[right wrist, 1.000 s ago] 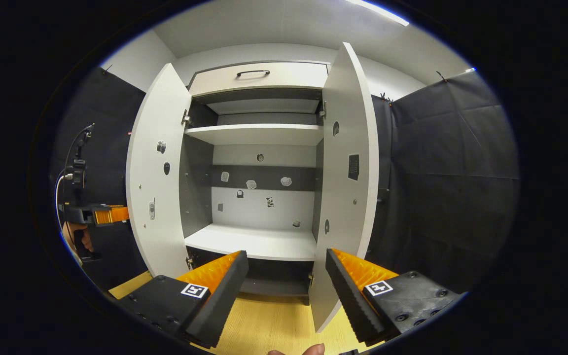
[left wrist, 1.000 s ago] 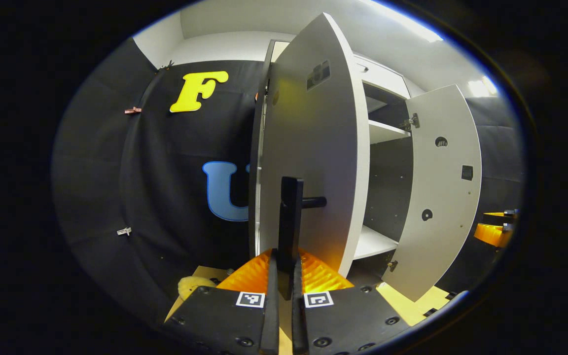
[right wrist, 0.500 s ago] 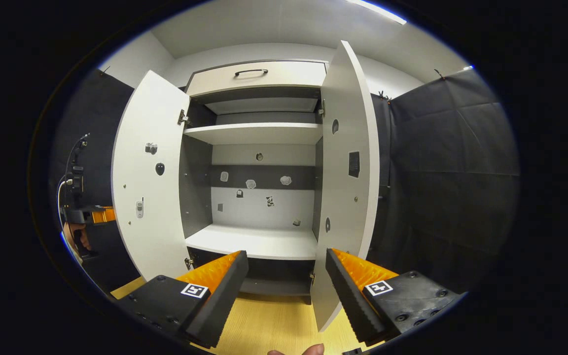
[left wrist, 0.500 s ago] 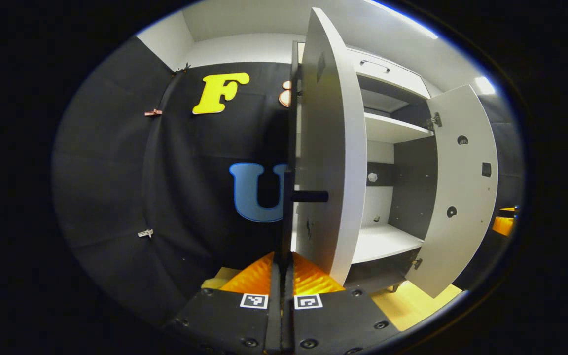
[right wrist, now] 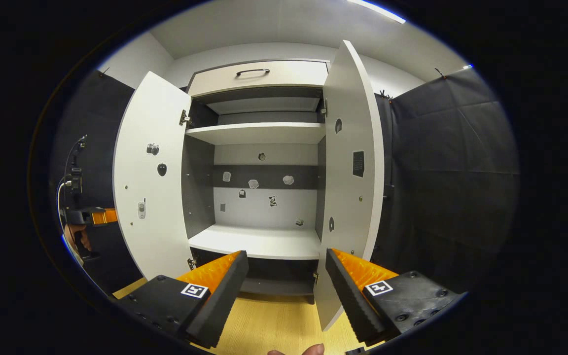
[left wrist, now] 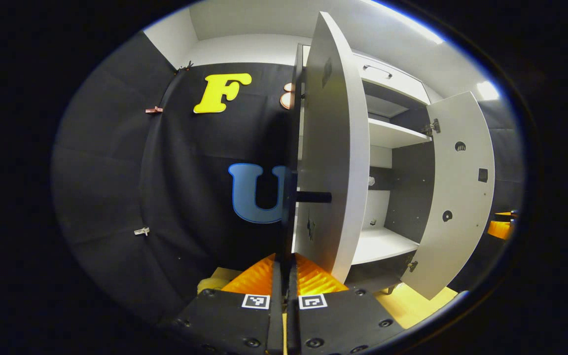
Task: Open the right door of the double-door shoe cabinet with the right hand, and open the left door with the left hand.
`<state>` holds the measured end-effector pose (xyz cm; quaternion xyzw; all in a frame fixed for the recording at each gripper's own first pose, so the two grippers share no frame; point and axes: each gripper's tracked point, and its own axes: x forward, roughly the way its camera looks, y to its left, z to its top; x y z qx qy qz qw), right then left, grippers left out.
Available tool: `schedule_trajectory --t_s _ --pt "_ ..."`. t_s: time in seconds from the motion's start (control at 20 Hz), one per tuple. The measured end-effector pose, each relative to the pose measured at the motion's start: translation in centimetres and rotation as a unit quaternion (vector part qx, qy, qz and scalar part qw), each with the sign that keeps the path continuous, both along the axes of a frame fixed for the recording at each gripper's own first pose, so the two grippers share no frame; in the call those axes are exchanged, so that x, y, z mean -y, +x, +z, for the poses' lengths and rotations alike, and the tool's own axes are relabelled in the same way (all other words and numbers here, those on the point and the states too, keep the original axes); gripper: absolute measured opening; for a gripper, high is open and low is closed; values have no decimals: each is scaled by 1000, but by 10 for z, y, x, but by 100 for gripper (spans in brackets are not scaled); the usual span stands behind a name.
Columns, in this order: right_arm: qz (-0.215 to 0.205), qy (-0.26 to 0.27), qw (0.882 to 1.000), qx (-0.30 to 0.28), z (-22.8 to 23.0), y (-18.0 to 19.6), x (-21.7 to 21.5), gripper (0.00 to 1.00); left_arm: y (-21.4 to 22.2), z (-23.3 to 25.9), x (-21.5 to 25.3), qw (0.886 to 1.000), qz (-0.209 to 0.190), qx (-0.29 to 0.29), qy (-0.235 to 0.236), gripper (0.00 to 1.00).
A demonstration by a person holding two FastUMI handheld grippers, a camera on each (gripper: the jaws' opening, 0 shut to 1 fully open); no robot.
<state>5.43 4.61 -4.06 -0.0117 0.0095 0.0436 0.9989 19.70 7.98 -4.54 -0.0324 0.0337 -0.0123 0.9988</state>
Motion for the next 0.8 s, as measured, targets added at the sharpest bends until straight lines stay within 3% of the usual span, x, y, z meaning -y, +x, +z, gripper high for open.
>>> schedule_trajectory --t_s 0.65,0.8 --pt "1 16 1000 -5 -1 0 4 99 -55 23 11 999 25 20 18 9" --pt "3 14 1000 -2 1 0 3 99 -66 34 17 999 29 30 32 39"
